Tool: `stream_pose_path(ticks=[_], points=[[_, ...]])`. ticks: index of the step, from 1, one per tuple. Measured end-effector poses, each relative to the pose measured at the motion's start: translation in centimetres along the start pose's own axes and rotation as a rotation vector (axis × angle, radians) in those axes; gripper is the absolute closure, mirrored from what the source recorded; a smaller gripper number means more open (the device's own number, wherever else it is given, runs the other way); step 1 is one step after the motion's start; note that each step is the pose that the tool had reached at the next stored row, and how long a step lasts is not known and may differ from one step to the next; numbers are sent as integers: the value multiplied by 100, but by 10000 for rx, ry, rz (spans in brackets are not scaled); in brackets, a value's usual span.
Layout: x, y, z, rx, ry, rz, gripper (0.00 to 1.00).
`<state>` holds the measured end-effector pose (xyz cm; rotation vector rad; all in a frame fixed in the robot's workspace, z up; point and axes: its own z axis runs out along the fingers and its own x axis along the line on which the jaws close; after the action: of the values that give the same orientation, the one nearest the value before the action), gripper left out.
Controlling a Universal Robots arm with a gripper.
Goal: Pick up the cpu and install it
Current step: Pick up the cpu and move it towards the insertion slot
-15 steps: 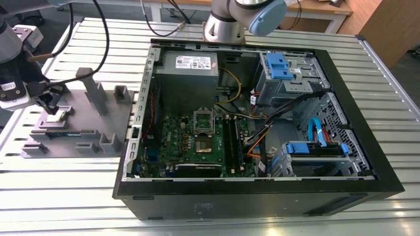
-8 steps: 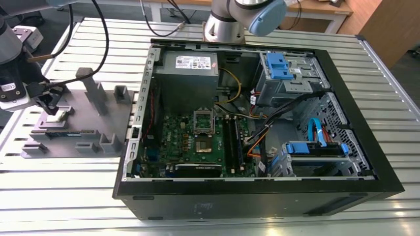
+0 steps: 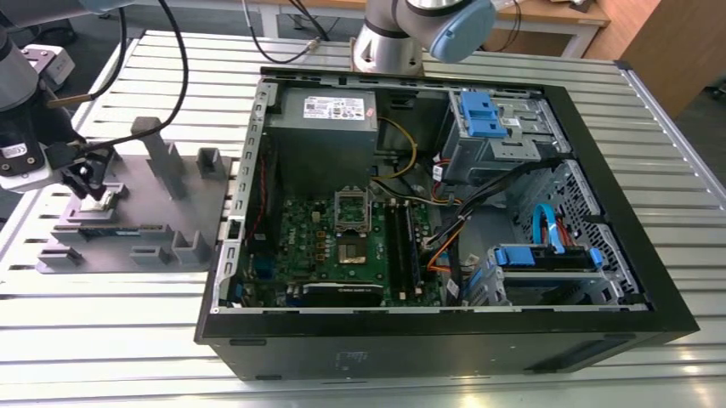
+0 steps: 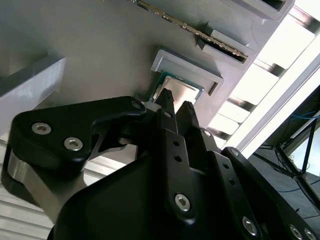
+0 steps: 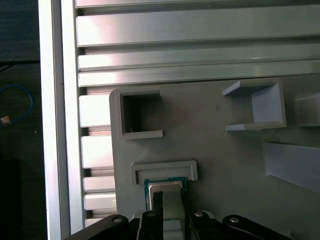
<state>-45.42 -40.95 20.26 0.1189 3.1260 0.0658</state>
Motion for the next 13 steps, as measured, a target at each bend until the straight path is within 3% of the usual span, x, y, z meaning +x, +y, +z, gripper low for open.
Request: stream_pose_path(ticks=[1,3,4,8,13], points=[[0,0,0,0,0,0,77],[0,0,1,0,0,0,65],[0,0,1,0,0,0,65],[0,0,2,0,-1,0,42],[0,0,2,0,-1,0,35]])
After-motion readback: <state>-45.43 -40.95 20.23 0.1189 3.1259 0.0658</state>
